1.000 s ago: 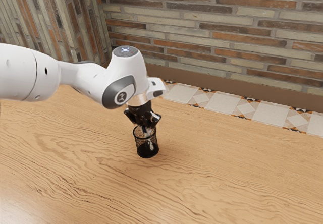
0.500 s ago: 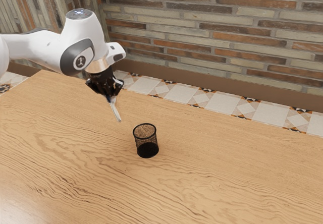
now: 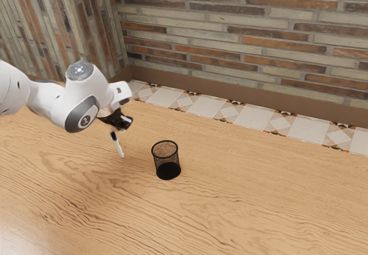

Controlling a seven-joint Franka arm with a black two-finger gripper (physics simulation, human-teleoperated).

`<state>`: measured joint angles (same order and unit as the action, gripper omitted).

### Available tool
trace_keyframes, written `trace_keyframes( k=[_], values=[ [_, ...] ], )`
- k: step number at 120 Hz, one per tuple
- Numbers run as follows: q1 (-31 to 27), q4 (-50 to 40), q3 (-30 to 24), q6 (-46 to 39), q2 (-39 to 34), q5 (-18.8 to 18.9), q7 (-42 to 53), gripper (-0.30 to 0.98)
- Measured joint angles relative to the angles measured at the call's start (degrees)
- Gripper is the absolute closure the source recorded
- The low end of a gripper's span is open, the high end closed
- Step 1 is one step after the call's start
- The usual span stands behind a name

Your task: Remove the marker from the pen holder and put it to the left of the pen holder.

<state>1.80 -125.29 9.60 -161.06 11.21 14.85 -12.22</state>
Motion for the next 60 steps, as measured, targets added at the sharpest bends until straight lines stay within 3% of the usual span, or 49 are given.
trace_keyframes(
  k=[20,28,36,40,48,60],
  values=[
    [-0.1,-0.5,0.0,-6.9,-0.4,0.0,2.4,0.35],
    [0.1,-0.1,-0.1,-5.2,-4.2,-0.2,3.3,0.26],
    [0.8,1.6,-0.4,1.9,-9.2,-1.5,4.1,0.20],
    [1.4,5.0,-0.5,8.7,-11.0,-4.9,4.5,0.17],
    [1.9,13.2,-1.0,23.1,-12.0,-9.1,5.1,0.13],
    [2.7,16.3,-1.3,37.4,-12.2,-12.0,6.0,0.09]
  ],
)
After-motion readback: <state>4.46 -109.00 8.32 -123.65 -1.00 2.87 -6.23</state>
